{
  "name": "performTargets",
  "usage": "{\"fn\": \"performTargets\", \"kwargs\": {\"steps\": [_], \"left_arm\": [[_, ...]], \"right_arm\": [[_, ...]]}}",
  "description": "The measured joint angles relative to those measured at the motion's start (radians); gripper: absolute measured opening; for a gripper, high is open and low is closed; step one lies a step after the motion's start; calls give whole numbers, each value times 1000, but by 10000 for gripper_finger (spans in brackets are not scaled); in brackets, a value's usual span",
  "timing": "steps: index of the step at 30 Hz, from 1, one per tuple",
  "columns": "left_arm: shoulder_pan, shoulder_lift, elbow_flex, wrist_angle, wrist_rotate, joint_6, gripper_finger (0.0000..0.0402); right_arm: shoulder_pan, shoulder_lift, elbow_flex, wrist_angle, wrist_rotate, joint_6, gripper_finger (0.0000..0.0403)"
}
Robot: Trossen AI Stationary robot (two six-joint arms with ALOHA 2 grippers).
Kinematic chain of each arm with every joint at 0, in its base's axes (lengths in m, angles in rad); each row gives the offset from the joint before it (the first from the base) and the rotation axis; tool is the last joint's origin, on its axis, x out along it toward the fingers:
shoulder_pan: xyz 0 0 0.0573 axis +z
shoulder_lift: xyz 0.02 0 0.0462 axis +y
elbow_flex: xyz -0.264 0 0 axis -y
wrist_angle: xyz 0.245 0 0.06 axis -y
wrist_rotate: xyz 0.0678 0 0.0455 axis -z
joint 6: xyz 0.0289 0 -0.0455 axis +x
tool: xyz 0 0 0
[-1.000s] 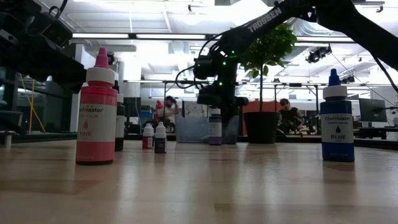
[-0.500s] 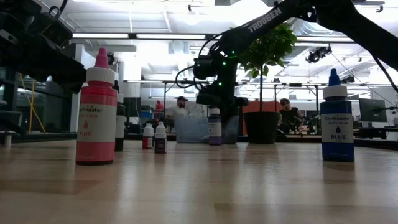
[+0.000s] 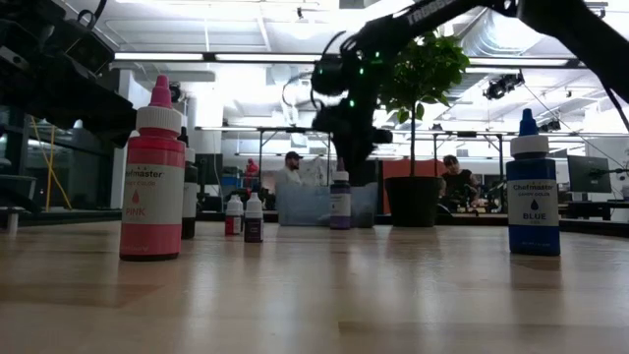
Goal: Pick & Place food coloring
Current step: Put the large violet food into the black bin
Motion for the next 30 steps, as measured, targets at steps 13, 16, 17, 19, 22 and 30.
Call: {"fn": "performTargets", "kwargs": {"steps": [13, 16, 17, 19, 22, 30], "left_arm": [[0, 0, 0, 0, 0, 0, 163], [0, 0, 0, 0, 0, 0, 163], [0, 0, 0, 0, 0, 0, 163], [0, 0, 0, 0, 0, 0, 163], [0, 0, 0, 0, 0, 0, 163], [0, 0, 0, 0, 0, 0, 163]], "right_arm": [[91, -122, 0, -13, -72, -86, 111], [127, -144, 0, -64, -88, -138, 110], [137, -148, 0, -79, -81, -158, 110], [154, -160, 0, -103, -53, -208, 110], [163, -165, 0, -106, -46, -295, 115], [153, -150, 0, -64, -196, -481, 181]]}}
